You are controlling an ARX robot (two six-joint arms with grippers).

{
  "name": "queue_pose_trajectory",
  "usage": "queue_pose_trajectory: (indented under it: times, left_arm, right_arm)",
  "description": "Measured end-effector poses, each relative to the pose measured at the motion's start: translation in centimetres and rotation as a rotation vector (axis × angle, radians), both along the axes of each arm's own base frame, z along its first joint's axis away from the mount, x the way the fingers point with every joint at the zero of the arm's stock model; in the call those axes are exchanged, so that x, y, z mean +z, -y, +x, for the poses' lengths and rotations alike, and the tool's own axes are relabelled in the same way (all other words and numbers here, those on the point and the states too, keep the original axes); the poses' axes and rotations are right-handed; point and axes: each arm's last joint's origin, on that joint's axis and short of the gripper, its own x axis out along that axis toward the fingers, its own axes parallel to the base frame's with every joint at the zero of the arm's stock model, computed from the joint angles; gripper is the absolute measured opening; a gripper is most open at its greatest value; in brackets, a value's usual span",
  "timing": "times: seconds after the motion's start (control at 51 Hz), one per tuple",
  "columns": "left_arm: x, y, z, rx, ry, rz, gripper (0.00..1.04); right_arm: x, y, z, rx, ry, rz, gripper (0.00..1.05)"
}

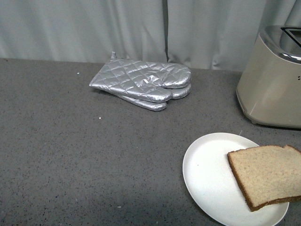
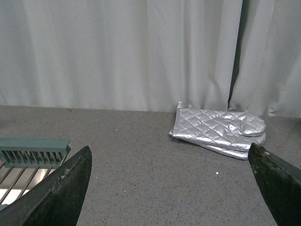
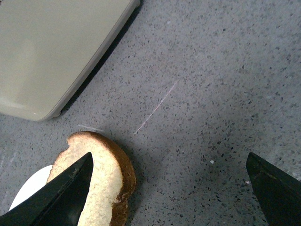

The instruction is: Put bread into toaster

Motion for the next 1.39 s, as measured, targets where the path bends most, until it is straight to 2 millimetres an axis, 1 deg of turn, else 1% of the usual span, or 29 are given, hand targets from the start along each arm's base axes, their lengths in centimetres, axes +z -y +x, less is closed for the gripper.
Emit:
queue_pose_trajectory:
  times: [0.098,0.294,0.471,0.628,1.06,1.393]
  left_arm:
    - [0.0,0.0,0.0,0.000,0.000,0.000,0.98]
    - [0.0,0.0,0.0,0.000,0.000,0.000,0.98]
    - [0.0,0.0,0.0,0.000,0.000,0.000,0.98]
    - [0.0,0.0,0.0,0.000,0.000,0.000,0.98]
    - [0.0,0.0,0.0,0.000,0.000,0.000,0.98]
    - [0.0,0.0,0.0,0.000,0.000,0.000,0.98]
  right_arm:
    - [-0.9,-0.5,0.5,0.025,-0.001,0.027,0.95]
    - [-2.2,-1.6,1.9,0.075,0.013,0.054,0.95]
    - [-3.4,-1.8,2.9,0.080,0.000,0.064,0.95]
    - [-4.1,-2.0,4.0,0.089,0.008,0.080,0.95]
    - [-4.9,-3.1,7.6,0.114,0.040,0.086,0.95]
    - [-5.1,-3.8,8.9,0.117,0.040,0.072,0.95]
